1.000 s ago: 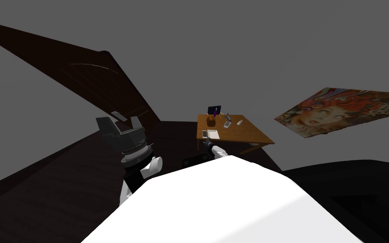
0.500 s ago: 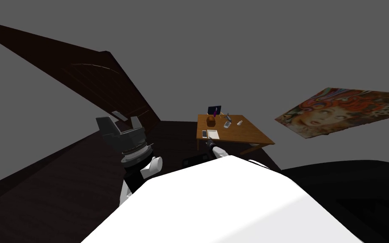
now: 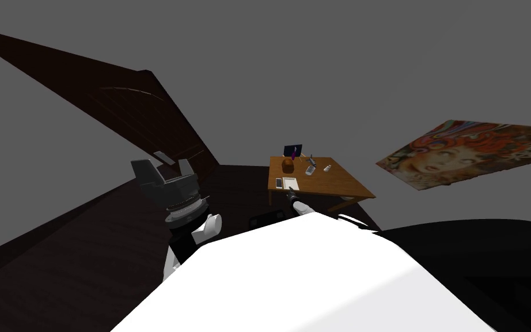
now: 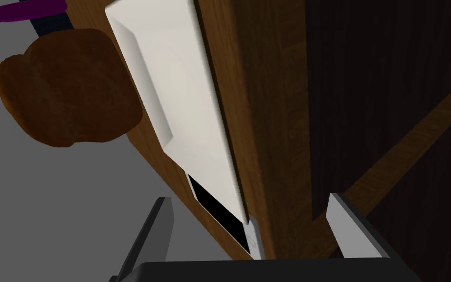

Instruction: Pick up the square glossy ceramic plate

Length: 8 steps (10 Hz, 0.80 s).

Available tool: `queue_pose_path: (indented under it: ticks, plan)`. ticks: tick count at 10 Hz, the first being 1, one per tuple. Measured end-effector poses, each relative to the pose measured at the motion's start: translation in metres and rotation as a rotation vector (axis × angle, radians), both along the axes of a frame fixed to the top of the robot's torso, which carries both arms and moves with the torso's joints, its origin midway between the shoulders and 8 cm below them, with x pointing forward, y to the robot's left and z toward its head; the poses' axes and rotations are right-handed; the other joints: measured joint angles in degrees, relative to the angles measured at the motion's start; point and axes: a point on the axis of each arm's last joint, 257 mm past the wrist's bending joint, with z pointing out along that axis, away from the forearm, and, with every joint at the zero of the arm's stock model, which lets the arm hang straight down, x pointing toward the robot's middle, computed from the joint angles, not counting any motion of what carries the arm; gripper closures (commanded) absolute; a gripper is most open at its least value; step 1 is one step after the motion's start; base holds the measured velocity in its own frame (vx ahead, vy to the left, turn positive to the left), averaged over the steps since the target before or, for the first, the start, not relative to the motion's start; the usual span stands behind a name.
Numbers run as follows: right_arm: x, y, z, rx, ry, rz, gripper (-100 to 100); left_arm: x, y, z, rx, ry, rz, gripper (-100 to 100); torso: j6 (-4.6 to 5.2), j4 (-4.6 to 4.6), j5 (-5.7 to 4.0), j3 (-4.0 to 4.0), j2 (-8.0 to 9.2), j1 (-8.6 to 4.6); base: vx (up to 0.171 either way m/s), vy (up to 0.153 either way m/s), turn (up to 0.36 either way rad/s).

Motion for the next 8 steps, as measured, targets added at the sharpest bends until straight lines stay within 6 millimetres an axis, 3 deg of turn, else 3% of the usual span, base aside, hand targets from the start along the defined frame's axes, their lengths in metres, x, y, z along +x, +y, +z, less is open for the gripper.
queue_pose_path:
  ticks: [2,3,4,8]
  plan:
    - [0.000,-0.024,0.002,-0.117,0.002,0.033,-100,0.000,0.000,0.000,0.000,0.000,0.000,0,0.00,0.00,0.00,0.00,0.00,-0.01,-0.003,-0.013,0.008]
    - [-0.001,-0.026,0.002,-0.126,0.001,0.035,0,0.000,0.000,0.000,0.000,0.000,0.000,0,0.00,0.00,0.00,0.00,-0.01,0.03,0.000,0.000,0.000]
    - [-0.001,-0.026,0.002,-0.125,0.001,0.035,-100,0.000,0.000,0.000,0.000,0.000,0.000,0,0.00,0.00,0.01,0.00,-0.01,0.06,-0.015,-0.028,0.183]
    - [0.004,-0.029,-0.003,-0.126,0.004,-0.014,-100,0.000,0.000,0.000,0.000,0.000,0.000,0,-0.01,0.02,-0.04,0.04,0.07,-0.15,-0.027,-0.059,0.120]
